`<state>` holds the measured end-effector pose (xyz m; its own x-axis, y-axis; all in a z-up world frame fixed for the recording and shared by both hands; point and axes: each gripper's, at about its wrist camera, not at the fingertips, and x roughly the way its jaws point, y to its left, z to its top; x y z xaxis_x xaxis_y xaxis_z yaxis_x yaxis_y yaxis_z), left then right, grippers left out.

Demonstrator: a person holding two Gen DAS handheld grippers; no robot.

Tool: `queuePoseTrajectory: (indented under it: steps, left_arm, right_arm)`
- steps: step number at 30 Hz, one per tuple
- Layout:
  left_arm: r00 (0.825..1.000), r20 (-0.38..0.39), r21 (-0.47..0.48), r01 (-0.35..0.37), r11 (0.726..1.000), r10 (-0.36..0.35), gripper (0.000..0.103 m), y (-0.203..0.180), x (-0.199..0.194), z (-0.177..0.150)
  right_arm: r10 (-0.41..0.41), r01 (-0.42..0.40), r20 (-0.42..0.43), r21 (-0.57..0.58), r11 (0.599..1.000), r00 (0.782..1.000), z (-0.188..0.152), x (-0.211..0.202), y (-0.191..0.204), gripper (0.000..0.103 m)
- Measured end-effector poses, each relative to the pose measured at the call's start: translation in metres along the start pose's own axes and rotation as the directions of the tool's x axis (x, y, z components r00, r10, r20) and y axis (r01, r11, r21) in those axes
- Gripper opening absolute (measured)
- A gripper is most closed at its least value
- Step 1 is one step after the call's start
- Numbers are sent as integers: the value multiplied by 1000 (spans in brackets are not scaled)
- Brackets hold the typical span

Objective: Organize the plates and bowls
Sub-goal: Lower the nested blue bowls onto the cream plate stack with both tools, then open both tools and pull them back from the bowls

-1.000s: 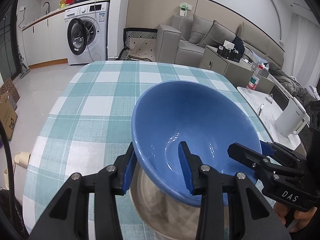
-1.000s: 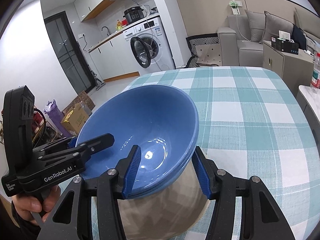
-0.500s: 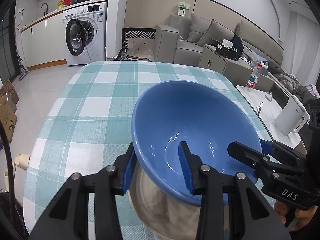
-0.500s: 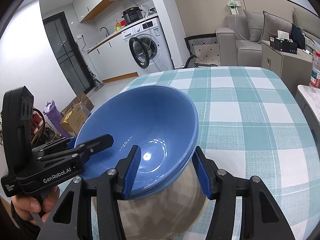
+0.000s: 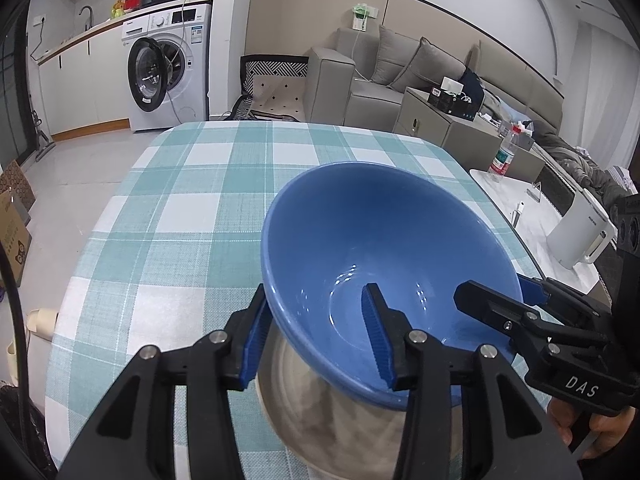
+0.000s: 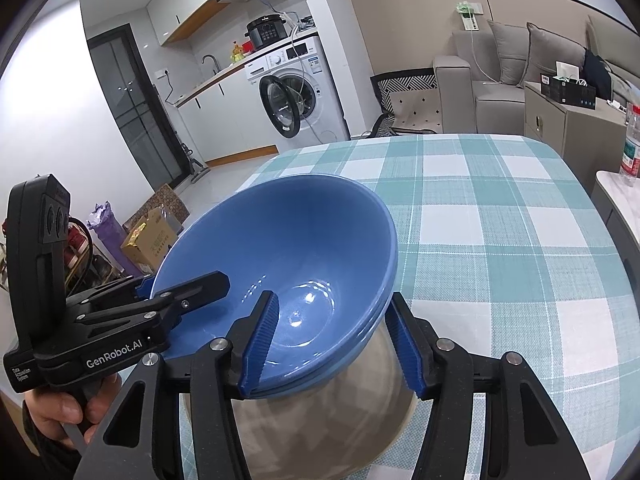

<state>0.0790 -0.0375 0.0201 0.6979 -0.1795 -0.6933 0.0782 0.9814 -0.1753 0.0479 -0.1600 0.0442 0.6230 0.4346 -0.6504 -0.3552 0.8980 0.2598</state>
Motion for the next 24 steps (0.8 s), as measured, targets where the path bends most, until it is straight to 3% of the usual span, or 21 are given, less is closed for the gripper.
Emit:
queuePoseTrajectory:
  steps: [8, 11, 17, 19, 23, 24]
  left_arm:
    - [1000, -1, 12, 7, 1000, -7, 52, -1, -1, -1]
    - [1000, 8, 11, -3, 1000, 3, 59, 0, -3, 0]
    - [1000, 30, 5, 5, 1000, -5, 65, 8, -9, 0]
    - [999, 47, 14, 0, 1000, -1, 81, 10, -12, -1]
    - [995, 100, 50, -13, 999, 8, 85, 11, -22, -5]
    - [994, 111, 59, -15, 998, 9, 92, 13, -25, -6]
  right_arm:
    - [7, -7, -1, -16, 1000, 1000, 1, 0, 3, 64]
    - [10, -10, 0, -22, 1000, 1000, 1, 0, 3, 69]
    - [8, -7, 11, -36, 999, 1000, 0, -2, 3, 83]
    - [4, -3, 20, -40, 999, 1000, 0, -4, 3, 88]
    - [-5, 7, 34, -50, 999, 999, 0, -6, 1, 101]
    - [-6, 8, 40, -51, 999, 999, 0, -7, 1, 102]
